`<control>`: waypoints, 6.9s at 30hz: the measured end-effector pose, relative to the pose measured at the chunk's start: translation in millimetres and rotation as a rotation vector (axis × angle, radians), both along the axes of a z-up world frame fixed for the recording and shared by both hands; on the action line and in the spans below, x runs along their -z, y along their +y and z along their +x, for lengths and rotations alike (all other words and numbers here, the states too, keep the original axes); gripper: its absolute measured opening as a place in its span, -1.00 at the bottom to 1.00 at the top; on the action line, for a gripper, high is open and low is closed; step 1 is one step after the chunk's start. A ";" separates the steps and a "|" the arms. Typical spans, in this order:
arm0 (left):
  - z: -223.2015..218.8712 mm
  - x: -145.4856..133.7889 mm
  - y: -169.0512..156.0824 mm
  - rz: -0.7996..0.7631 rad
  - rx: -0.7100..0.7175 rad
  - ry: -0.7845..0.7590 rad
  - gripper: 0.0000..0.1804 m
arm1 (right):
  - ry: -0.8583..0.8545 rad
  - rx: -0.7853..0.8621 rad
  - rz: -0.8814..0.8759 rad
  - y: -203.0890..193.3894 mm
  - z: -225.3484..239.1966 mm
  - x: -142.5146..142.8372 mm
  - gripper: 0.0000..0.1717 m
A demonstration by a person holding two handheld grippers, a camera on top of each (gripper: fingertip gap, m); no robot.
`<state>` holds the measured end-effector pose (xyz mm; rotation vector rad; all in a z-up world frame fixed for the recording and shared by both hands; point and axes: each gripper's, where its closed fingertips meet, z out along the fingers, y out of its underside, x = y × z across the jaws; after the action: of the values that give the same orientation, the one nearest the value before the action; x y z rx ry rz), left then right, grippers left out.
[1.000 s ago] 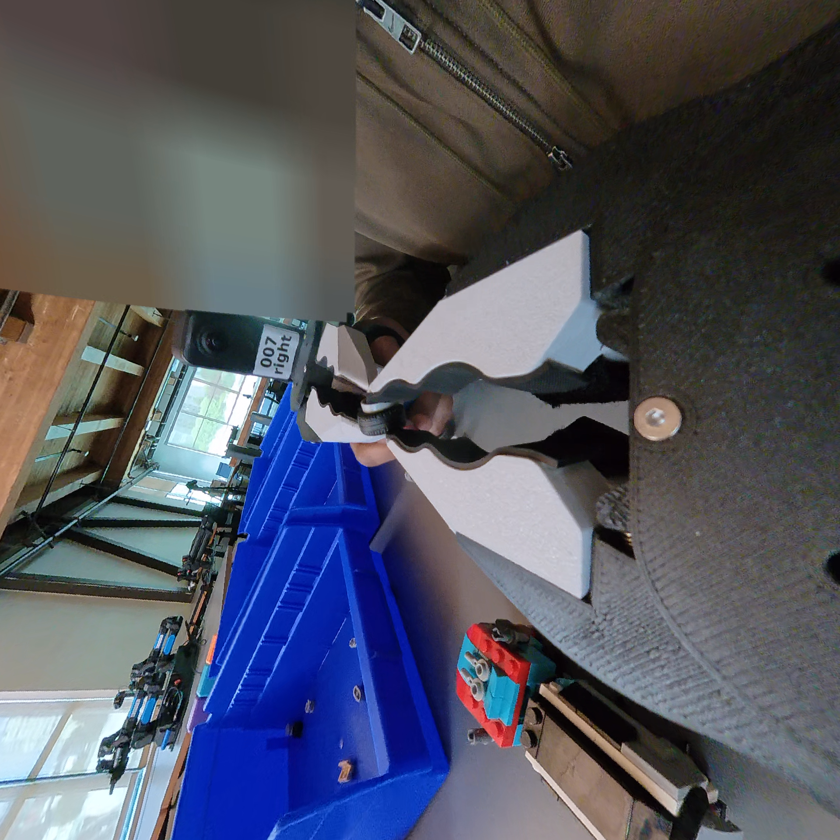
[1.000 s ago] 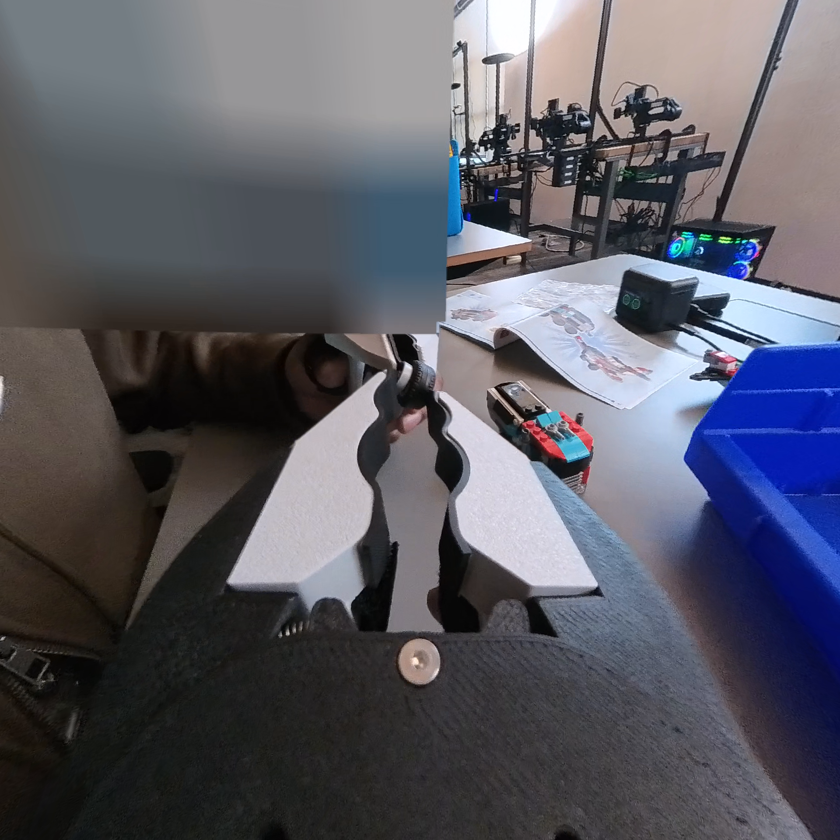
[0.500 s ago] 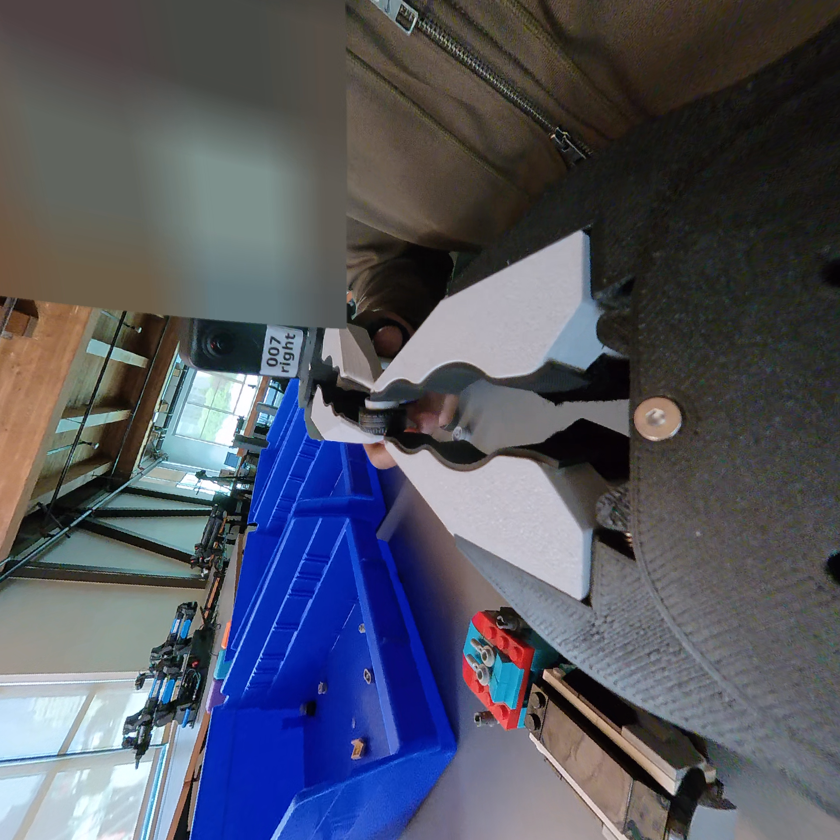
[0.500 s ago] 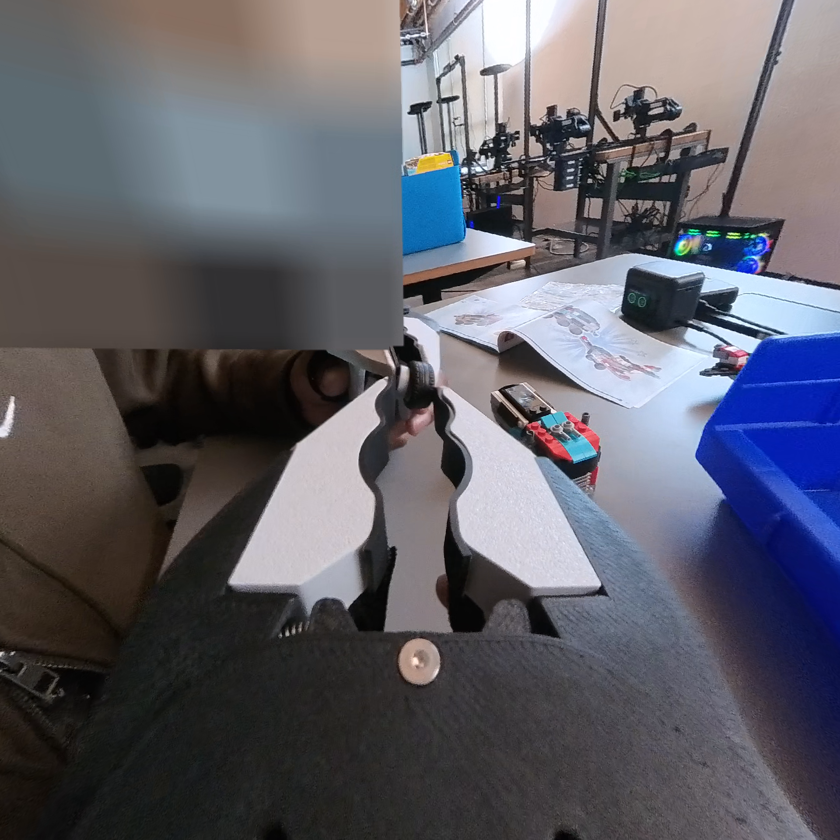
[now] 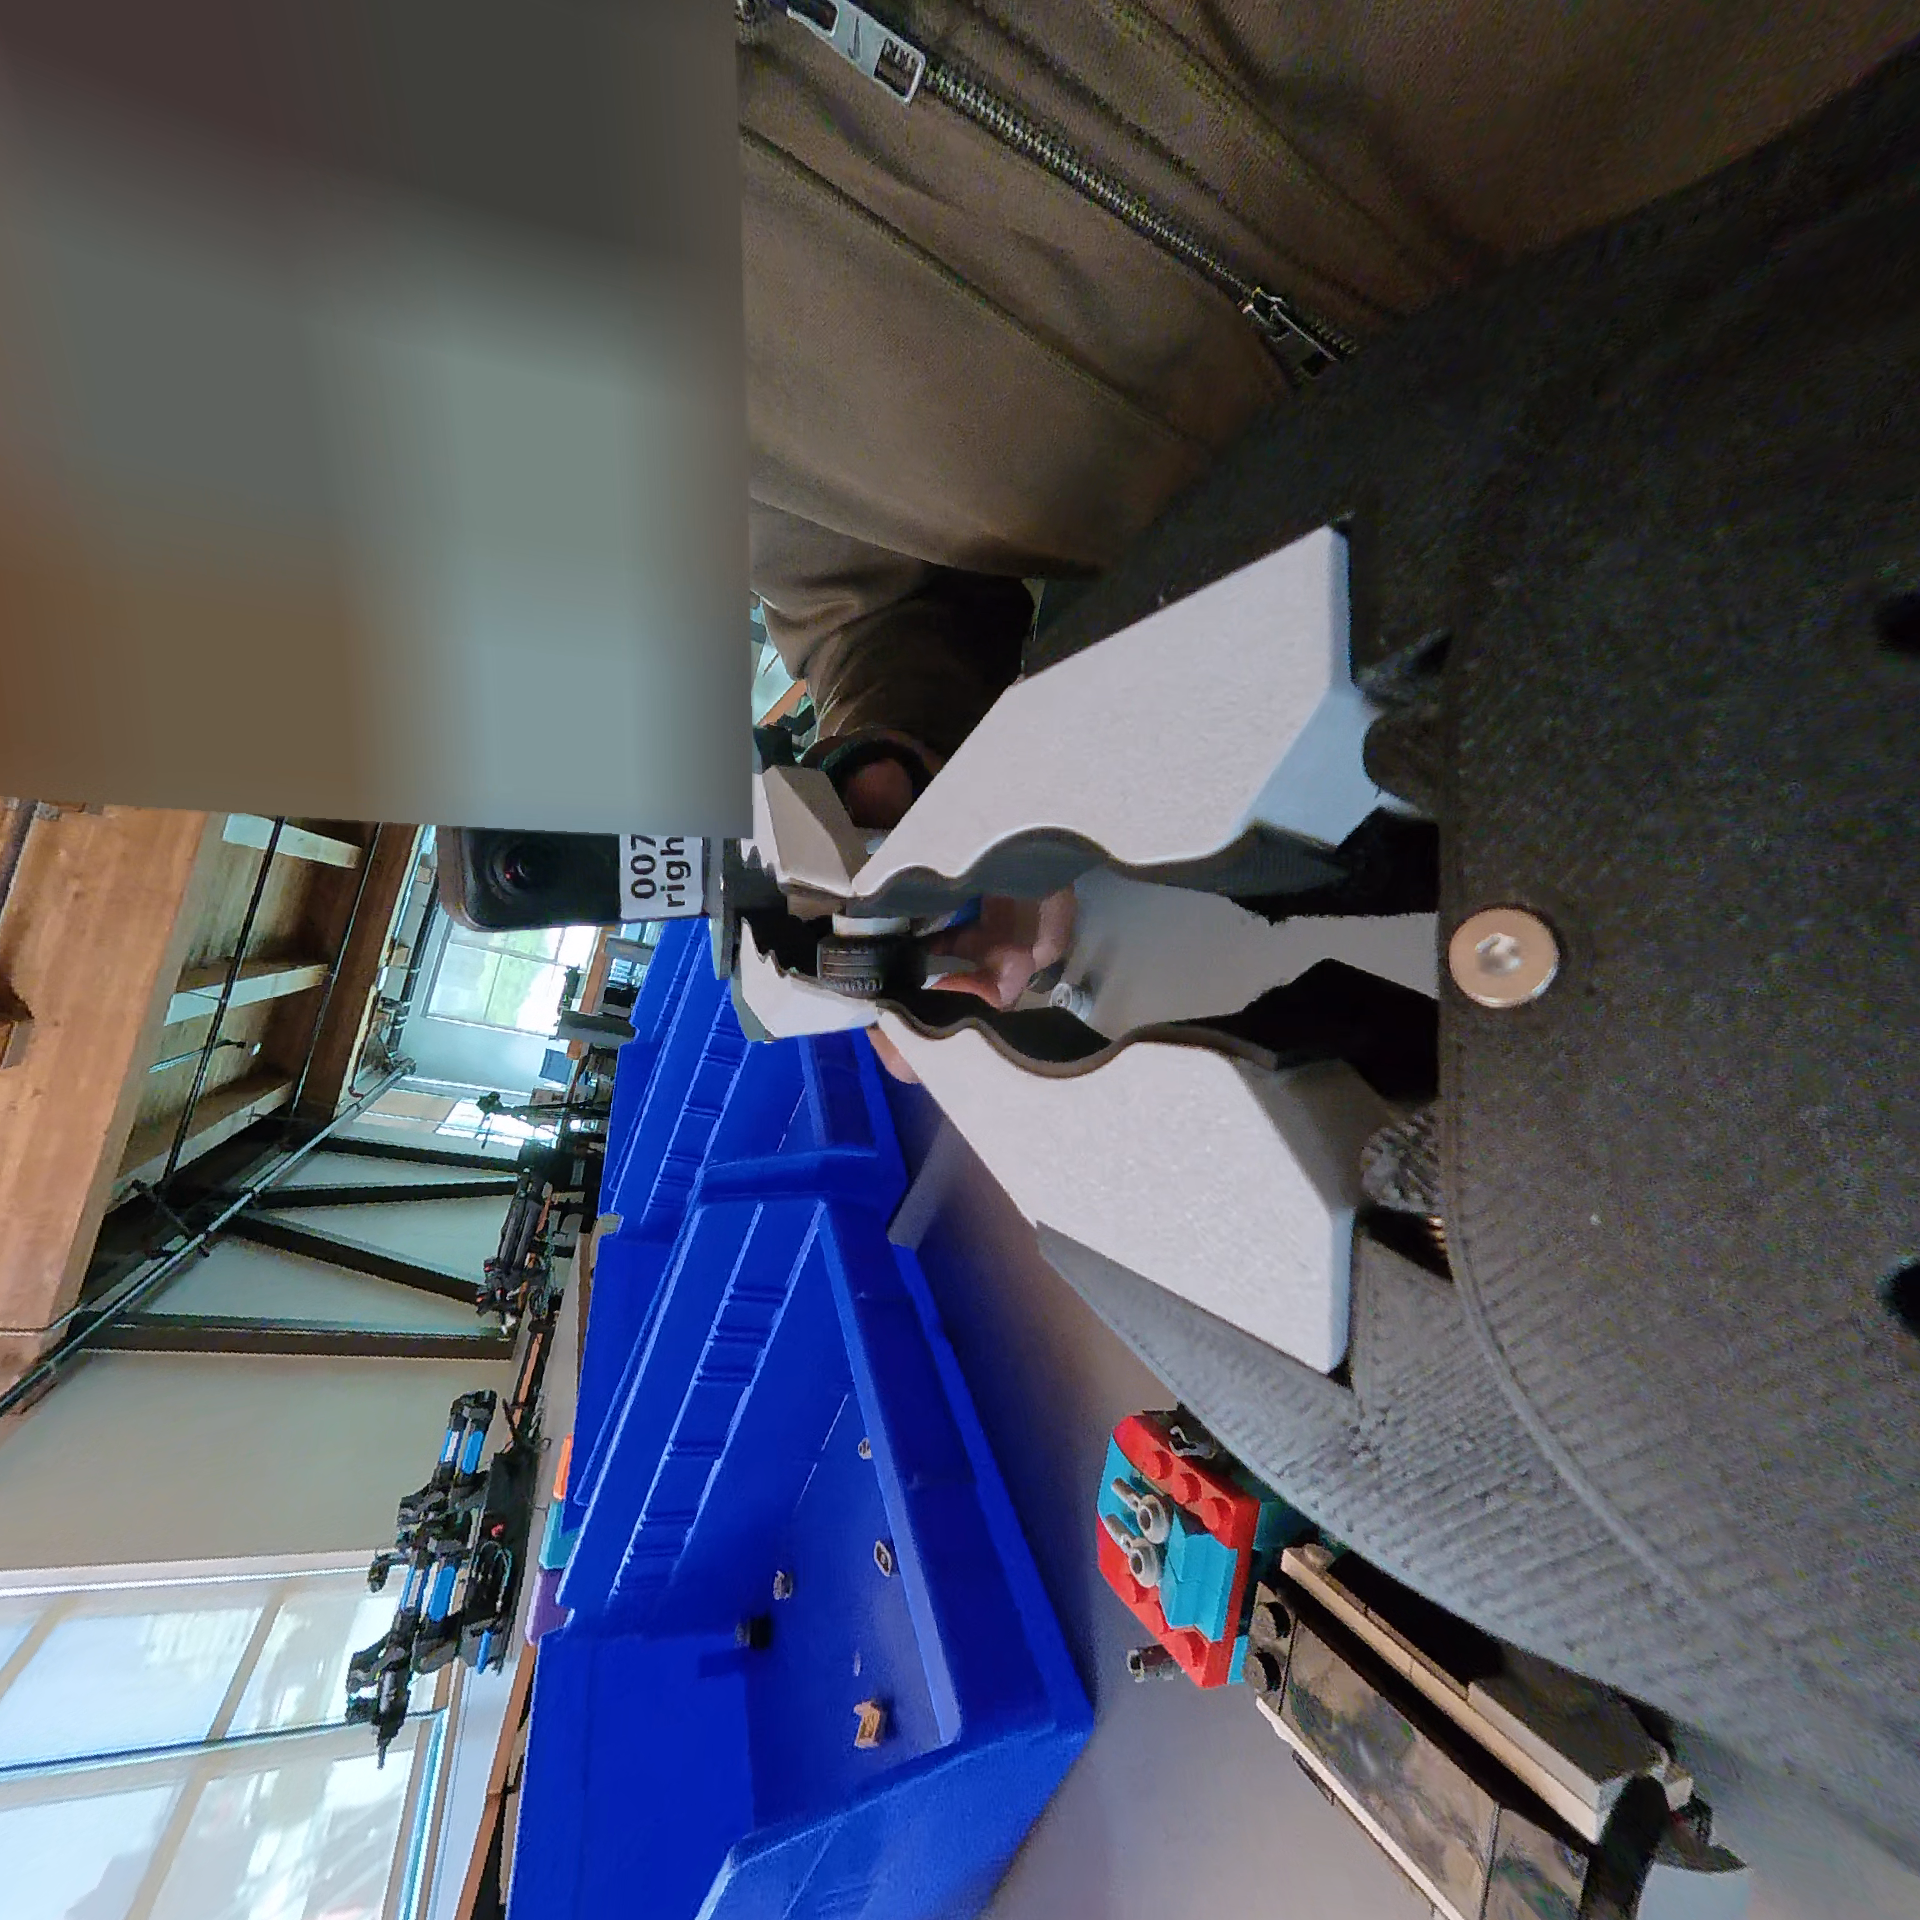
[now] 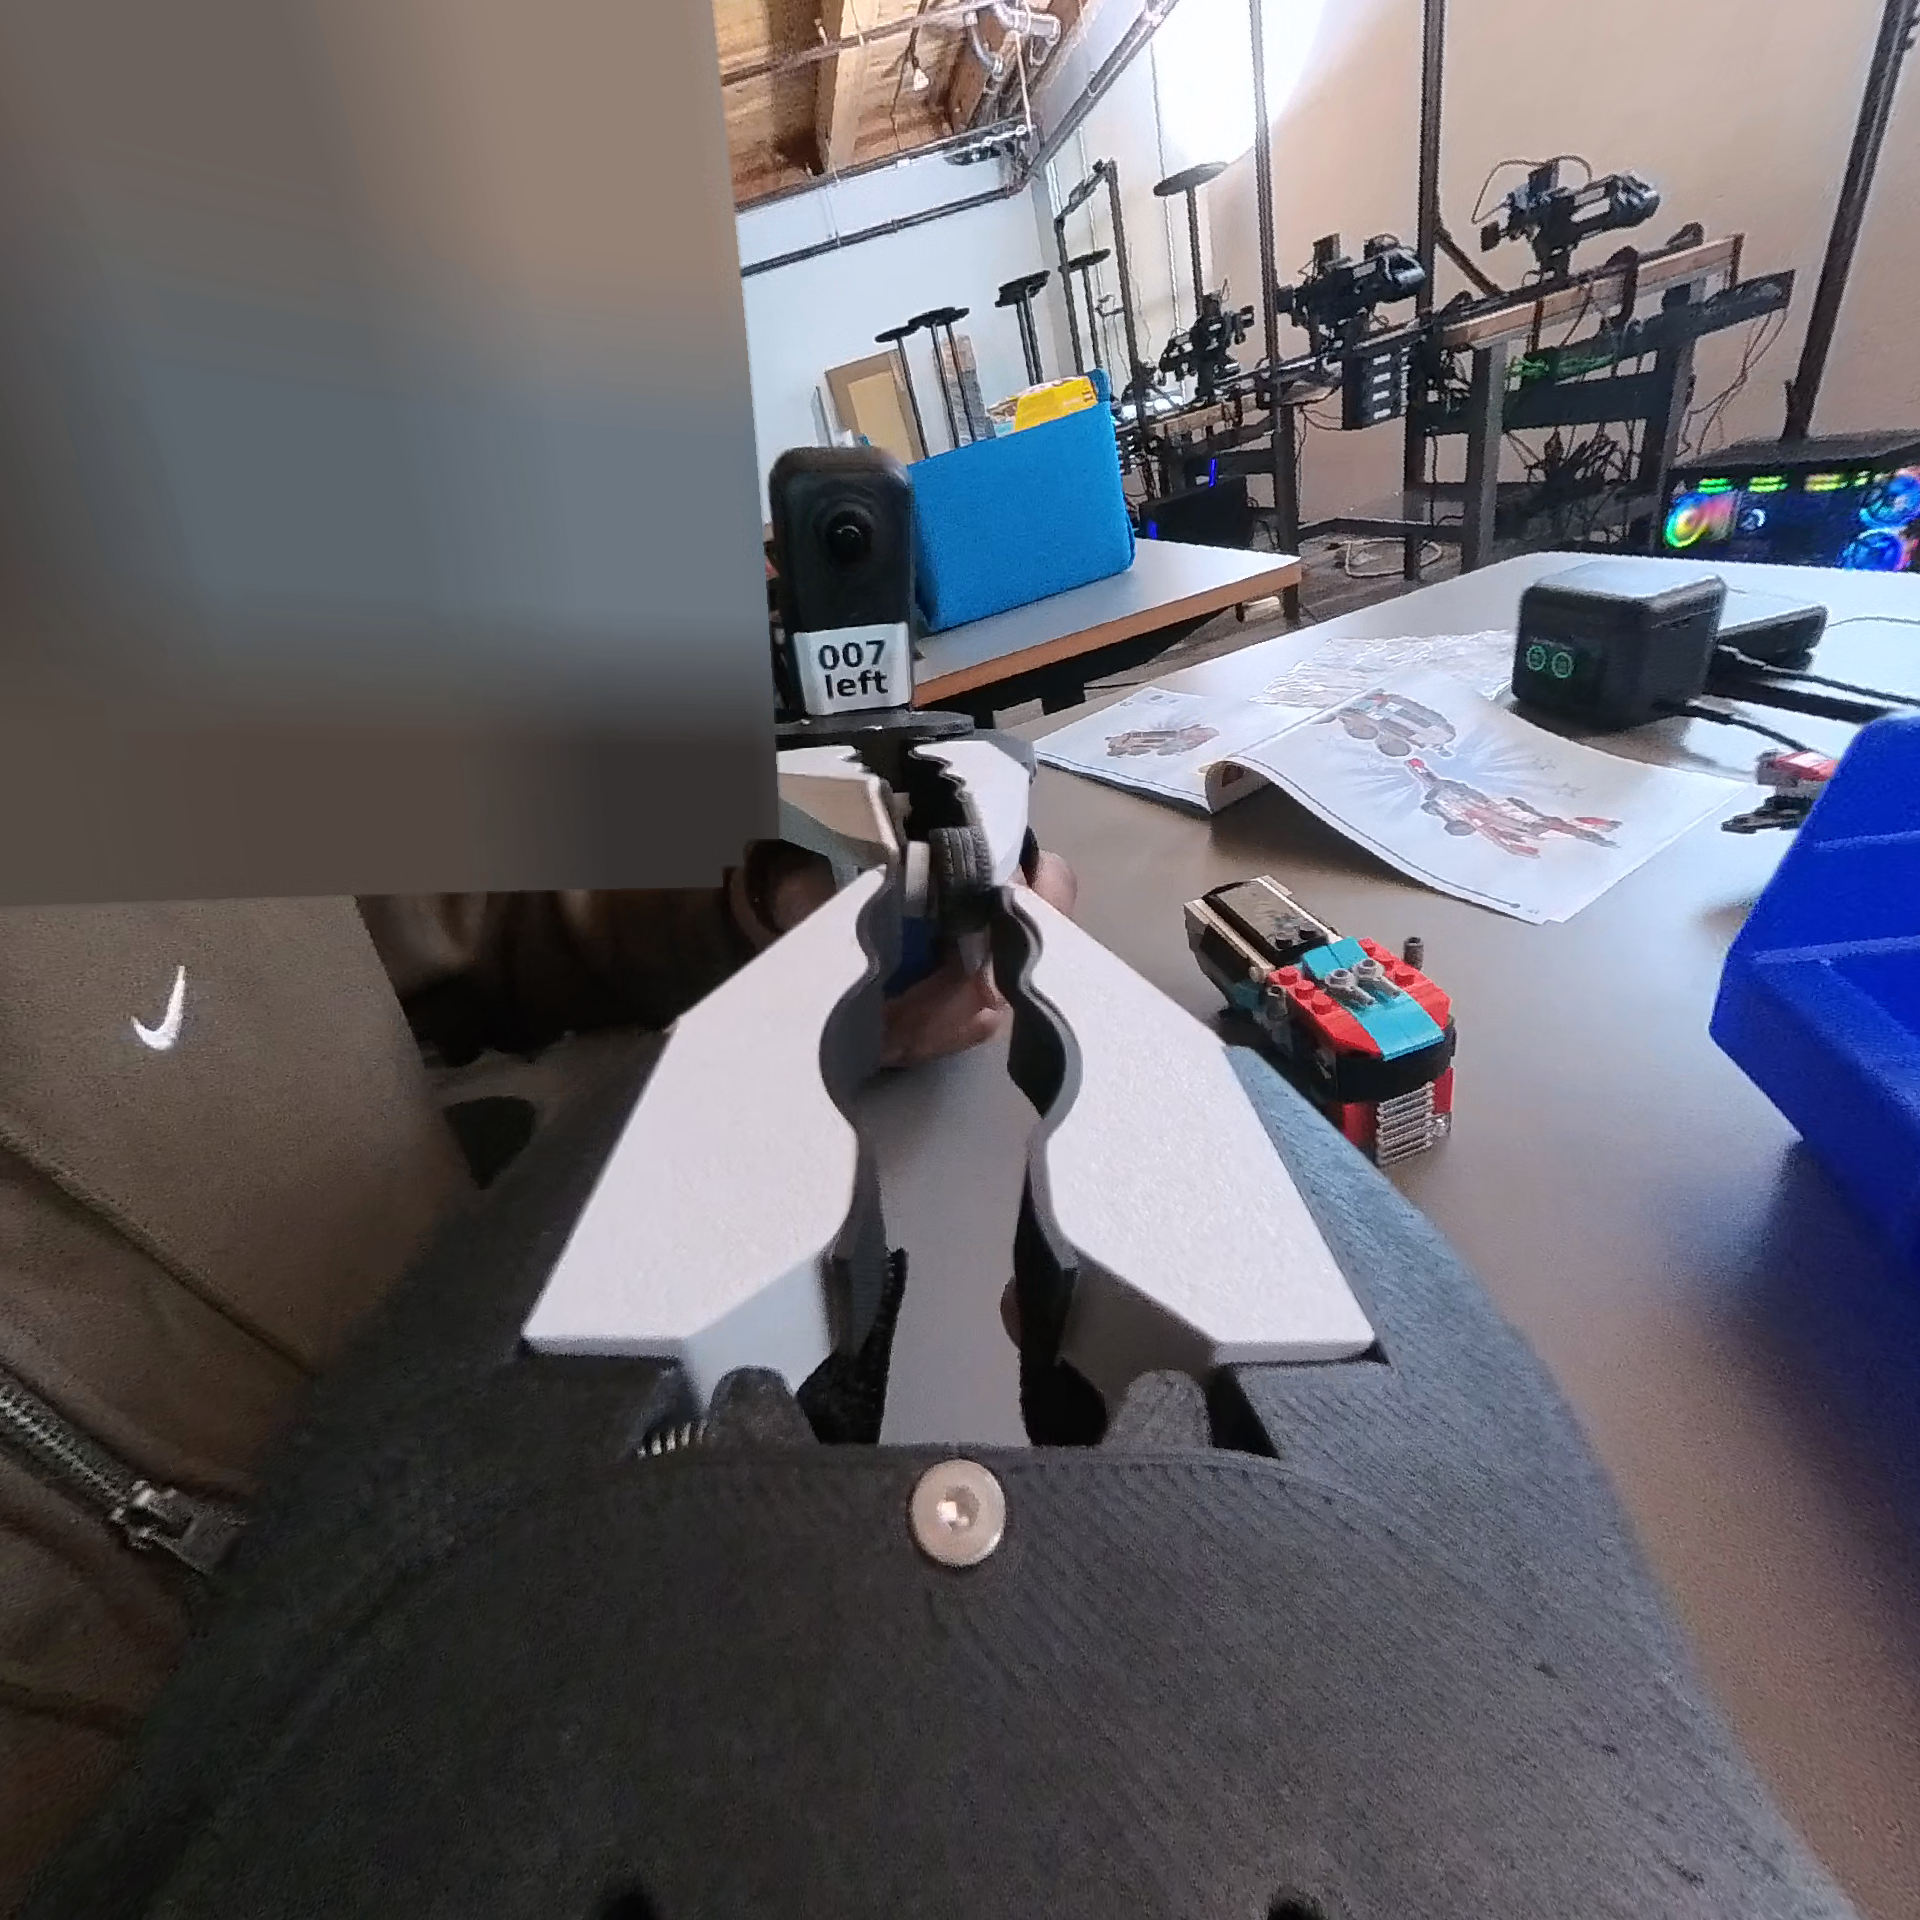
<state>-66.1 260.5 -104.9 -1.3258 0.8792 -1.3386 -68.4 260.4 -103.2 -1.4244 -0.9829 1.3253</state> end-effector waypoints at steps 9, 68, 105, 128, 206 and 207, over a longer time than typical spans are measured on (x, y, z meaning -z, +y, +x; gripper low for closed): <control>-9.0 5.4 0.4 -0.005 0.044 0.067 -0.62 | -0.119 0.016 0.203 -6.8 -2.2 7.3 -0.81; -4.8 15.7 -36.9 0.372 0.125 0.213 -0.83 | -0.191 -0.081 0.518 -36.1 -7.4 14.3 -0.81; -2.6 14.8 -15.3 0.245 0.049 0.183 -0.85 | -0.139 -0.009 0.331 -14.1 -4.9 12.2 -0.80; -2.4 15.1 -10.6 0.208 0.034 0.178 -0.85 | -0.128 0.010 0.288 -8.7 -4.2 12.4 -0.80; -5.2 -0.2 -4.7 0.176 -0.001 0.019 -0.84 | -0.029 0.089 0.339 -4.4 8.3 -13.1 -0.81; -5.6 -0.7 -4.0 0.171 -0.002 0.015 -0.84 | -0.026 0.088 0.340 -4.5 8.6 -13.7 -0.81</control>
<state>-71.6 256.5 -104.2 -1.2055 0.9800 -1.2246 -59.9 255.9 -89.6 -1.2124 -1.0914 1.0209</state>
